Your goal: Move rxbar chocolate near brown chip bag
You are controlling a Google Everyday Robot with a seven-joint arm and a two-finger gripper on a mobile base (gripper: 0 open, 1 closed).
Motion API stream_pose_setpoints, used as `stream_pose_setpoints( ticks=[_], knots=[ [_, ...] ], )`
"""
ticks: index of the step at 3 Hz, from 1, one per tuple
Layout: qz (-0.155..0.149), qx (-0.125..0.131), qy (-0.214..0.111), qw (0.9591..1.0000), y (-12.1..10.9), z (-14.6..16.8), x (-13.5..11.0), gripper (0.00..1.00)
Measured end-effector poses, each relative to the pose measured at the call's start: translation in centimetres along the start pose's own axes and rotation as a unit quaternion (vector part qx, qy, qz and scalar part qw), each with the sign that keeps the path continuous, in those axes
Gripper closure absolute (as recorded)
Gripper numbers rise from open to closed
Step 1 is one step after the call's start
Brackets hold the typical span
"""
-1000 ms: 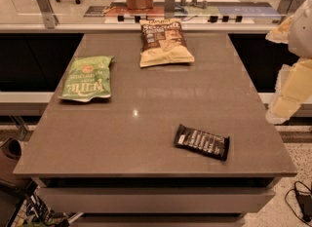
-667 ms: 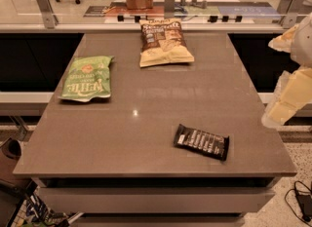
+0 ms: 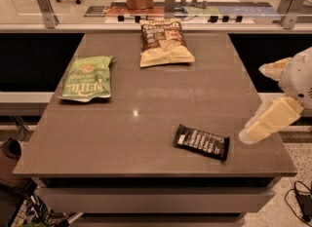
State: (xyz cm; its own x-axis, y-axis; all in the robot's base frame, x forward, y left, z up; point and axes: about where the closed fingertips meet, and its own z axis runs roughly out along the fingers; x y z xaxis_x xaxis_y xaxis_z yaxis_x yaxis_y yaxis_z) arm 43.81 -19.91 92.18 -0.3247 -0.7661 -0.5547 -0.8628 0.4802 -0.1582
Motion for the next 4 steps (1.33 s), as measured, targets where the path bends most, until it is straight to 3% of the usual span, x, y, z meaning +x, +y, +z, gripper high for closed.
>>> stream_pose_setpoints(
  ticks=[2,4],
  knots=[
    [0.058,-0.019,-0.071,0.9956,3.3,5.5,0.8,0.00],
    [0.100,-0.022,-0.131,0.9862,5.7,9.7,1.2,0.00]
  ],
)
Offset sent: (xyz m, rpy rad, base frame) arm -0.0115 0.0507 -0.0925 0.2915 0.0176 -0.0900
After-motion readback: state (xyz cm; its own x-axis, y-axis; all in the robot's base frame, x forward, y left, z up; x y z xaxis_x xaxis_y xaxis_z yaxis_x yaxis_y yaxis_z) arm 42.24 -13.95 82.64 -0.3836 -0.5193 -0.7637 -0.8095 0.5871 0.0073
